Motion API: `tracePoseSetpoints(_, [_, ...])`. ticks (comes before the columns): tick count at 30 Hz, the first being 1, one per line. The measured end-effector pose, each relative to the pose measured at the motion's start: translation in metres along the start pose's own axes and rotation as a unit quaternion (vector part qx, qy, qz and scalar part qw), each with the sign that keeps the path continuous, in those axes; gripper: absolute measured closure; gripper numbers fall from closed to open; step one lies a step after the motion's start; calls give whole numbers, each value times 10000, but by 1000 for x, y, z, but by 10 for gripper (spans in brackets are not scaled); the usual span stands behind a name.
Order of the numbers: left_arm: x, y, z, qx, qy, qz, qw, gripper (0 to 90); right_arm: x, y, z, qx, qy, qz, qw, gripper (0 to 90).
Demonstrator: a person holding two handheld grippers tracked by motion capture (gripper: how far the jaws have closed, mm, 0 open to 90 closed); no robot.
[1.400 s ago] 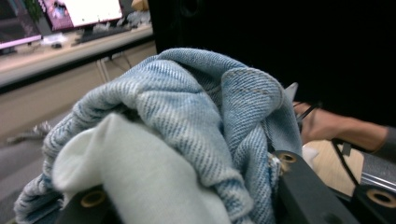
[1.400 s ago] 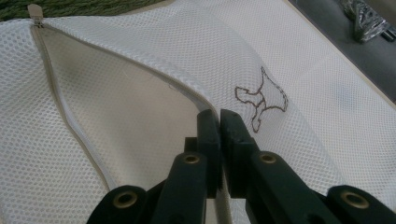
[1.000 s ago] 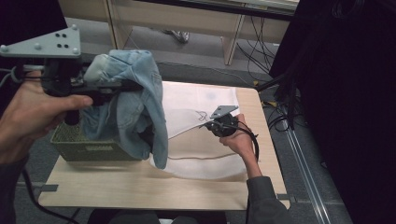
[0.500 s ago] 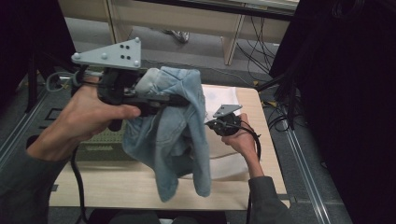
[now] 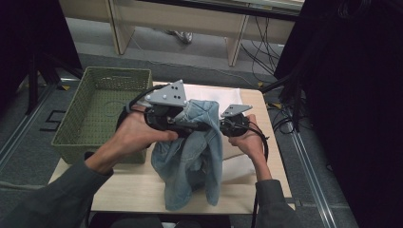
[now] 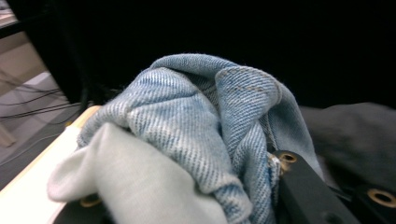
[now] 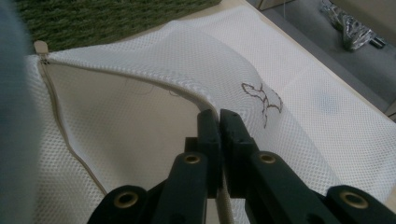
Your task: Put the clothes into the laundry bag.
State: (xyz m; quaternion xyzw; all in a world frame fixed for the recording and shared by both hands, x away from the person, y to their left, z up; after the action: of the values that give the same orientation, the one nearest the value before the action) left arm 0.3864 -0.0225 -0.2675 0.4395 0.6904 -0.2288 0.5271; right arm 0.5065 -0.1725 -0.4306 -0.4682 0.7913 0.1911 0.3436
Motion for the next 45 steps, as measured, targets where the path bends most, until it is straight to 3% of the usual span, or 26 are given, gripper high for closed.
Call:
tracePoseSetpoints(1, [5, 3, 6, -286, 25, 162, 9995, 728, -1, -1, 0, 68, -75, 12, 9999, 879])
tracePoseSetpoints(2, [11, 5, 12, -506, 82, 354, 9981, 727, -2, -3, -2, 50, -42, -170, 9998, 879])
tracePoseSetpoints(4, [30, -1, 27, -540, 273, 470, 9971, 726, -3, -3, -3, 89, -96, -91, 9999, 880])
tracePoseSetpoints(5, [43, -7, 35, -608, 477, 606, 9952, 725, -4, -4, -5, 88, -106, -139, 9998, 881])
tracePoseSetpoints(7, [72, -15, 53, -699, 832, 1050, 9885, 723, -3, -4, -7, 132, -126, -9, 9998, 882])
tracePoseSetpoints(8, [87, -17, 63, -646, 939, 967, 9888, 722, -4, -6, -7, 152, -133, -113, 9997, 882])
tracePoseSetpoints(10, [116, -22, 82, -540, 1224, 813, 9877, 722, -3, -6, -9, 165, -95, -16, 9998, 882])
tracePoseSetpoints(11, [128, -21, 91, -607, 1356, 855, 9852, 722, -2, -5, -9, 180, -102, 43, 9998, 882])
tracePoseSetpoints(12, [141, -24, 99, -493, 1570, 885, 9824, 722, -3, -5, -9, 182, -115, 26, 9998, 882])
tracePoseSetpoints(13, [150, -24, 106, -475, 1685, 878, 9806, 721, -4, -6, -10, 191, -133, -60, 9997, 882])
tracePoseSetpoints(14, [157, -25, 114, -438, 1721, 771, 9811, 721, -4, -4, -11, 146, -111, 44, 9998, 883])
tracePoseSetpoints(16, [168, -25, 127, -422, 1893, 775, 9779, 720, -8, -3, -13, 168, -163, -75, 9997, 882])
tracePoseSetpoints(18, [176, -30, 139, -310, 1991, 722, 9768, 718, -11, -1, -15, 143, -199, -170, 9996, 882])
tracePoseSetpoints(20, [179, -28, 149, -414, 2029, 704, 9758, 714, -13, 2, -16, 155, -199, -164, 9995, 882])
tracePoseSetpoints(24, [177, -12, 166, -785, 1944, 298, 9773, 688, -14, 6, -21, 147, -219, -226, 9994, 882])
tracePoseSetpoints(26, [182, 0, 174, -947, 1984, -40, 9755, 615, -11, 6, -23, 163, -178, -218, 9995, 882])
tracePoseSetpoints(28, [186, 6, 178, -951, 2043, -495, 9730, 502, -8, 5, -23, 169, -178, -171, 9996, 882])
tracePoseSetpoints(31, [181, 8, 172, -979, 2001, -717, 9722, 338, -3, 4, -21, 150, -114, -111, 9998, 882])
tracePoseSetpoints(32, [176, 5, 166, -928, 1979, -744, 9730, 281, -2, 3, -20, 101, -109, -183, 9997, 882])
tracePoseSetpoints(33, [173, 2, 162, -879, 1983, -747, 9733, 225, -1, 3, -21, 137, -103, -23, 9998, 882])
tracePoseSetpoints(34, [169, 0, 156, -793, 1966, -738, 9745, 191, -1, 3, -20, 94, -98, -60, 9999, 882])
tracePoseSetpoints(37, [156, -3, 138, -688, 1869, -657, 9778, 155, -2, 3, -21, 144, -121, -120, 9998, 881])
tracePoseSetpoints(40, [146, -3, 129, -380, 1775, -924, 9790, 144, -2, 3, -20, 154, -119, -57, 9998, 881])
tracePoseSetpoints(42, [145, 0, 126, -409, 1834, -914, 9779, 146, -2, 3, -20, 127, -90, -120, 9998, 881])
tracePoseSetpoints(44, [148, 0, 117, -485, 2044, -918, 9734, 146, -1, 3, -20, 126, -106, -85, 9998, 881])
tracePoseSetpoints(45, [151, -2, 110, -435, 2104, -828, 9731, 146, -2, 1, -20, 128, -143, -164, 9997, 881])
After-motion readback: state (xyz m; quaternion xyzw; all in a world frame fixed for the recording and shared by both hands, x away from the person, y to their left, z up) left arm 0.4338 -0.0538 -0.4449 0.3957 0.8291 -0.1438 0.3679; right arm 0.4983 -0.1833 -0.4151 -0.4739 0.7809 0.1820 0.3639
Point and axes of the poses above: each handheld gripper's, and its own axes: z roughly forward along the jaws, x roughly out of its underside, y roughly to its left, the point moved 7 cm from there along z, roughly forward along the jaws, and after that the axes turned 13 degrees about -x, right-handed, at the moved point
